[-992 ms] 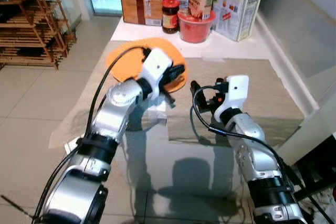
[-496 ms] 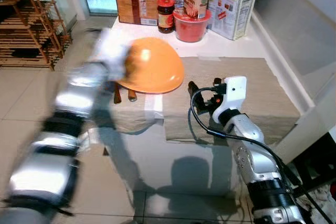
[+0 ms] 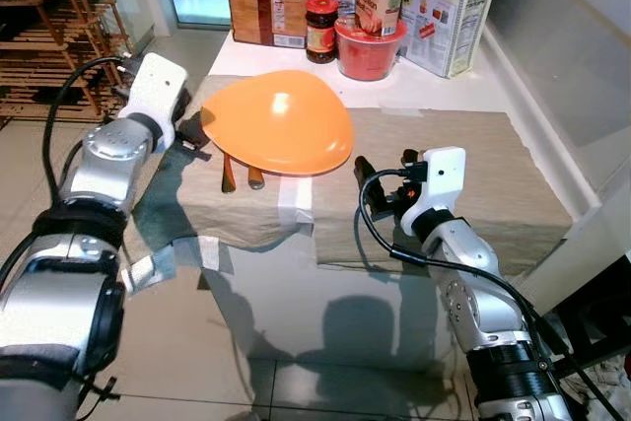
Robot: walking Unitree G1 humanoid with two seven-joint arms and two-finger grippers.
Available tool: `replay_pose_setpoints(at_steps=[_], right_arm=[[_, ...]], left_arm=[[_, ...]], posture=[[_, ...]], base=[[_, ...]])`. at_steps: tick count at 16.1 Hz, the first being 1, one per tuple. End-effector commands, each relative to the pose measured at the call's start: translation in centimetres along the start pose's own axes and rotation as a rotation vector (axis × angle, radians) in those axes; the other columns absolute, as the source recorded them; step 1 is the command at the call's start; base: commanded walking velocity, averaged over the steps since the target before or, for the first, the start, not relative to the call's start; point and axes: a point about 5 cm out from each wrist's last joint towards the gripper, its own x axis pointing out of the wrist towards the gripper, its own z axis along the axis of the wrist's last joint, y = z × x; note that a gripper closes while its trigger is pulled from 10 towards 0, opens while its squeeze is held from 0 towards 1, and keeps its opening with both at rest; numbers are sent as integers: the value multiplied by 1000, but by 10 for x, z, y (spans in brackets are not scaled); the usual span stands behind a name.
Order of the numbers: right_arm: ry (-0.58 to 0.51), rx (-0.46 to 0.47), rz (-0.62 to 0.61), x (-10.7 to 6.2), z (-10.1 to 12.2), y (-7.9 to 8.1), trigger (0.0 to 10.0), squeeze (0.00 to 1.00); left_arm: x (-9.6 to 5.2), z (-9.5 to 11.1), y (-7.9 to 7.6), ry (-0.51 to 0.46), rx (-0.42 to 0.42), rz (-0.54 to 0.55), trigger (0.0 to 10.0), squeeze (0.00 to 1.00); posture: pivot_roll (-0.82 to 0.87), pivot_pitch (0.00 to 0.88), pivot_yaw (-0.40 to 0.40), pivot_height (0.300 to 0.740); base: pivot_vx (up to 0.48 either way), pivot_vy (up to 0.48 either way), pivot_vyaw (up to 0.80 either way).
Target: Setting the table
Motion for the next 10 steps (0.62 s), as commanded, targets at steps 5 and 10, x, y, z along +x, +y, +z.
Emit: replay_pose_setpoints(at_steps=[5,10], right_arm=[[51,-2,2,-3,-8,0,10000,0],[52,-1,-3,-4,-8,-1,10000,0]], left_arm=[[7,-8,-18,55,-11,-40,10000,0],[12,6,-36,-28,-45,-109,10000,0]], posture=[[-9,0,8,740],[-10,1,10,740]], base=[[0,0,0],[0,0,0]])
